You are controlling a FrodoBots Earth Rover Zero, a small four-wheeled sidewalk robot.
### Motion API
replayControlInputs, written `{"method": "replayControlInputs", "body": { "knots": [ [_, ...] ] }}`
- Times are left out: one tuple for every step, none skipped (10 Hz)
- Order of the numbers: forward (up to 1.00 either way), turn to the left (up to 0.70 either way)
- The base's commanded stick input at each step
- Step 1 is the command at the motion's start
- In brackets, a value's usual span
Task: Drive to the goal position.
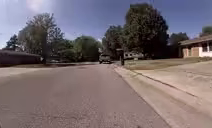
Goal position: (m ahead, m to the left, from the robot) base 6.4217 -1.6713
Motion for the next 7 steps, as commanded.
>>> {"method": "replayControlInputs", "body": {
  "knots": [
    [0.70, 0.00],
    [0.70, 0.00],
    [0.70, 0.00],
    [0.70, 0.00],
    [0.70, 0.00],
    [0.70, 0.00],
    [0.70, 0.00]
  ]
}}
